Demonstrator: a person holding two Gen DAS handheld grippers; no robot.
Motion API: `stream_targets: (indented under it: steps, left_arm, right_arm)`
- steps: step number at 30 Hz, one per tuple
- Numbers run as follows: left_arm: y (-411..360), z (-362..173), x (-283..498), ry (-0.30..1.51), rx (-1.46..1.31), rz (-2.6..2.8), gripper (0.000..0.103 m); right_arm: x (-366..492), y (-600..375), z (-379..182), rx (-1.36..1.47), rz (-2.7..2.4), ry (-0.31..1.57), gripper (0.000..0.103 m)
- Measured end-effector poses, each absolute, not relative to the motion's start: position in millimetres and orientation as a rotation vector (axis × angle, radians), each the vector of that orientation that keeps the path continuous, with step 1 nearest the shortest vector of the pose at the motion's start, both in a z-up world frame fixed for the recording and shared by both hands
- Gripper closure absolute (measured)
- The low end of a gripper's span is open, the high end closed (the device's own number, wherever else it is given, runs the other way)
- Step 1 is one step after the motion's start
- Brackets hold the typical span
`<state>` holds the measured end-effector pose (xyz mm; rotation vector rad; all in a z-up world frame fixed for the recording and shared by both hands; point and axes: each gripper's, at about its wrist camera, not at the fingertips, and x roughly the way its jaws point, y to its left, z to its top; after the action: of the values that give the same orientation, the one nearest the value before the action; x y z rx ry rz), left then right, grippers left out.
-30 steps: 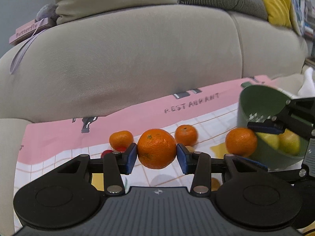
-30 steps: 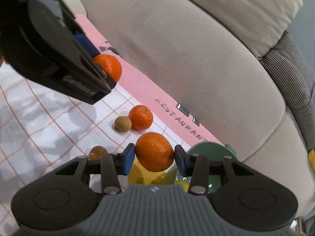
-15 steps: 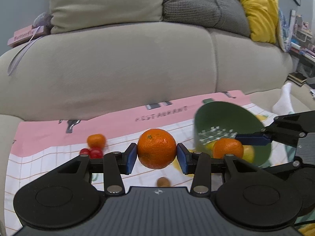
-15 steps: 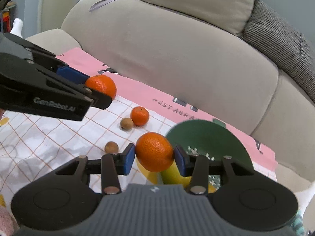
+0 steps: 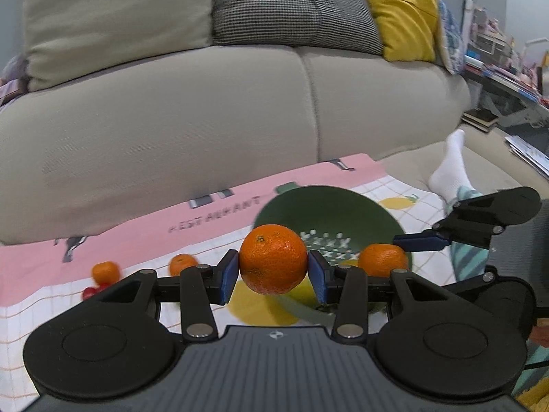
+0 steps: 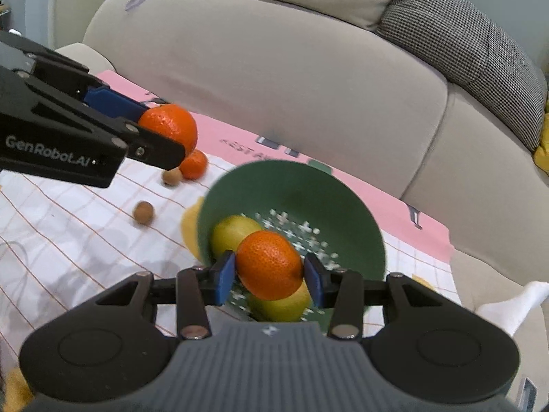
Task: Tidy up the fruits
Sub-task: 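Carry both mandarins over the colander and open both tools to drop them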
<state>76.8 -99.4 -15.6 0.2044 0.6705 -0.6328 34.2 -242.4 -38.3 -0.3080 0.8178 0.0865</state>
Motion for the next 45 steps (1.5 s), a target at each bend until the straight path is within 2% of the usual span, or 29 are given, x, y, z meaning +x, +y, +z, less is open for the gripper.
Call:
stream_targets:
  steps: [24,45]
  left_arm:
    - [-164,-62,134,0.861,0.273,-0.715,0.054]
    - [-183,-88,165,0.890,0.307,-0.759,0.054]
  right_arm:
    - [92,-318,-76,-0.201,0.097,0.995,0.062]
    - [132,-317,-102,-0.245,0.115,1.062,0.062]
